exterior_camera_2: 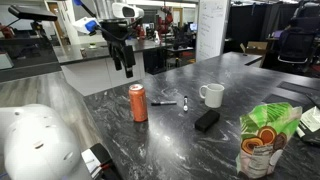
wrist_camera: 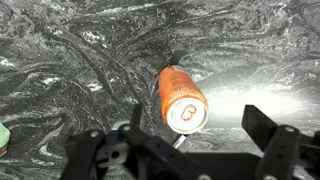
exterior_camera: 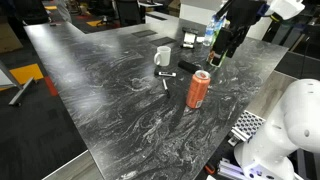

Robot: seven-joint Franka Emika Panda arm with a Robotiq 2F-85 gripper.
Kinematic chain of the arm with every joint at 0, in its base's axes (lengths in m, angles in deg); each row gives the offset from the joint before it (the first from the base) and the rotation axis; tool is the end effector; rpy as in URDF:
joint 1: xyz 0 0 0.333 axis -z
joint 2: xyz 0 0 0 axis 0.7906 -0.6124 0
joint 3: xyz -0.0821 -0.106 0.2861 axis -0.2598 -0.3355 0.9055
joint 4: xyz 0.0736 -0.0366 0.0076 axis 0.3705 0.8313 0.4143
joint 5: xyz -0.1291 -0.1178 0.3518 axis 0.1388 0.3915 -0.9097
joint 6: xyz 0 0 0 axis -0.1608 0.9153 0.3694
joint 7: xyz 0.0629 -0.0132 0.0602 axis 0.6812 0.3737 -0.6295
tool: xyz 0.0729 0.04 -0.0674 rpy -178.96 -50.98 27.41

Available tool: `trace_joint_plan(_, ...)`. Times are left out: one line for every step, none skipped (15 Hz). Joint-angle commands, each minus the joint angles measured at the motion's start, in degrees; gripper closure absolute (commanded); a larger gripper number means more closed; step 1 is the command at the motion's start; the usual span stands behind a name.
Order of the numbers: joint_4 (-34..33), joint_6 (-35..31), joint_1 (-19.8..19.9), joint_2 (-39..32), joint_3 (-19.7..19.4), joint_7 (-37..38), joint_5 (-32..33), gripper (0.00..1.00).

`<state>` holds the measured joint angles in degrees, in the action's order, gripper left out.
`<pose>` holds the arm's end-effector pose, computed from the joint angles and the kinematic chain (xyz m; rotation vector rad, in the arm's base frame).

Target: Move the can backward

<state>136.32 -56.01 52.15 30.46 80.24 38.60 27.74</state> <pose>0.2610 0.0233 0.5706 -3.1011 0.2540 -0.0808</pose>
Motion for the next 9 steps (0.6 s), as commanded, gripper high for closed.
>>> trace_joint_plan(-0.17, 0.17, 0.81, -0.05, 0.46, -0.53, -0.40, 0.00)
trace_joint_plan(-0.17, 0.17, 0.81, -0.05, 0.46, -0.53, -0.40, 0.00)
trace_joint_plan(-0.17, 0.17, 0.81, -0.05, 0.46, -0.53, -0.40, 0.00)
trace_joint_plan(-0.17, 0.17, 0.81, -0.05, 0.46, -0.53, -0.40, 0.00)
trace_joint_plan(-0.17, 0.17, 0.81, -0.05, 0.46, -0.53, -0.40, 0.00)
trace_joint_plan(-0.17, 0.17, 0.81, -0.05, 0.46, -0.53, -0.40, 0.00)
trace_joint_plan(-0.17, 0.17, 0.81, -0.05, 0.46, -0.53, -0.40, 0.00)
trace_joint_plan(-0.89, -0.33, 1.02, -0.67, 0.63, 0.27, -0.87, 0.00)
trace_joint_plan(-1.43, -0.37, 0.93, -1.22, 0.55, 0.34, -1.22, 0.00)
